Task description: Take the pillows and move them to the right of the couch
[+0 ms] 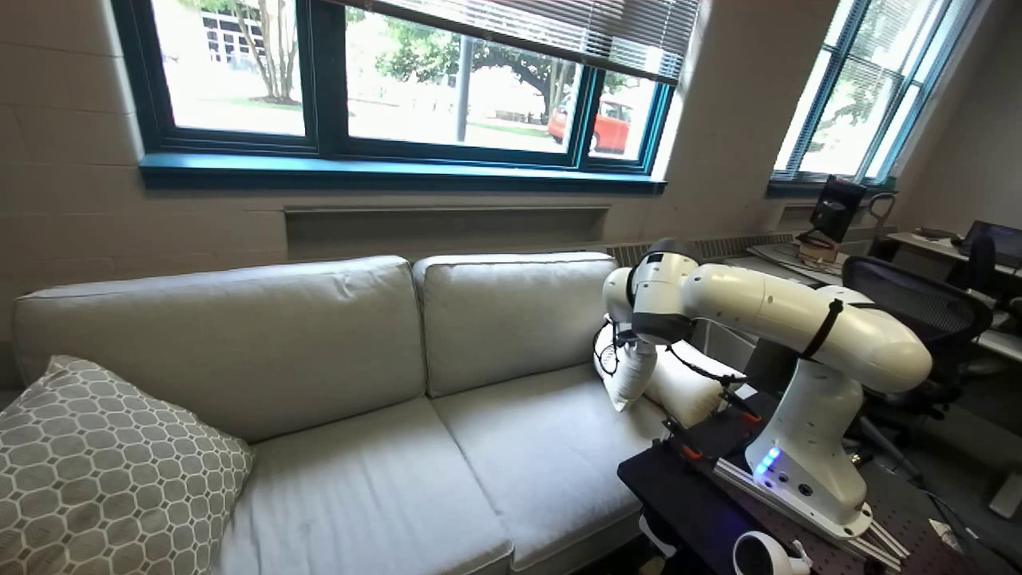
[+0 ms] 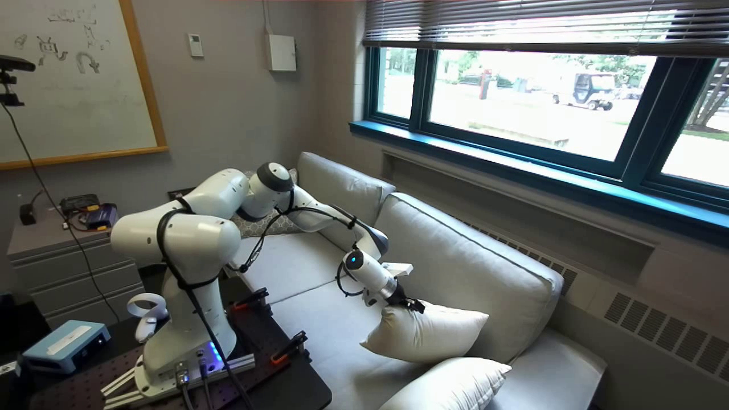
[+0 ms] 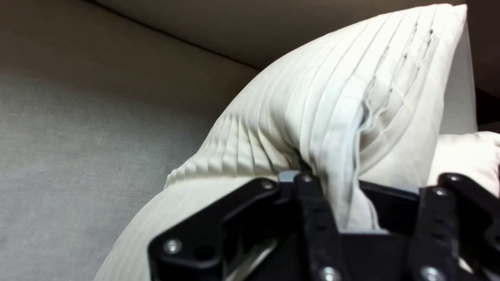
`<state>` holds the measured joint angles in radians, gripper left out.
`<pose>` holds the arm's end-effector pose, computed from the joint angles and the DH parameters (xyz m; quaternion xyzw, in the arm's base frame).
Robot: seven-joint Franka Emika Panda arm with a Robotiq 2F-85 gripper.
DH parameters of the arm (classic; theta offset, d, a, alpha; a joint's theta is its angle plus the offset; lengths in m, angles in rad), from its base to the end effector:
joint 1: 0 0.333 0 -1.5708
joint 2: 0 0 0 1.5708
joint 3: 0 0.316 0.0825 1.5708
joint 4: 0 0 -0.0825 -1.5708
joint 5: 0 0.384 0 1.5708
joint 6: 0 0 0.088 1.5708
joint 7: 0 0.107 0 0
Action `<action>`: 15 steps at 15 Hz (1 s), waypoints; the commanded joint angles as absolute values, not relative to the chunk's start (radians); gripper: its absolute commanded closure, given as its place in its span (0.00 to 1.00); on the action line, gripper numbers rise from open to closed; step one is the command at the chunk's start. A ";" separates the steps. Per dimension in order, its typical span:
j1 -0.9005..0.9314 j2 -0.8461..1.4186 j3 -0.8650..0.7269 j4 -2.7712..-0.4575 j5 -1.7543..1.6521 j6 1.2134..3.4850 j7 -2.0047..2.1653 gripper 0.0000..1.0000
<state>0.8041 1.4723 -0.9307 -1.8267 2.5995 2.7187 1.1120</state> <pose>0.5378 -0.1472 0.0166 -0.1033 0.9258 -0.2069 0.2991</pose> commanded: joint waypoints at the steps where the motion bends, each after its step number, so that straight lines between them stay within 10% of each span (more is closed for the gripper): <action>1: 0.725 1.472 -0.877 -1.722 2.600 2.777 1.064 0.97; 15: 0.539 1.474 -0.824 -1.749 2.600 2.781 1.091 0.98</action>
<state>0.5679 1.4745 -0.8114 -1.7304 2.5997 2.7958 1.0575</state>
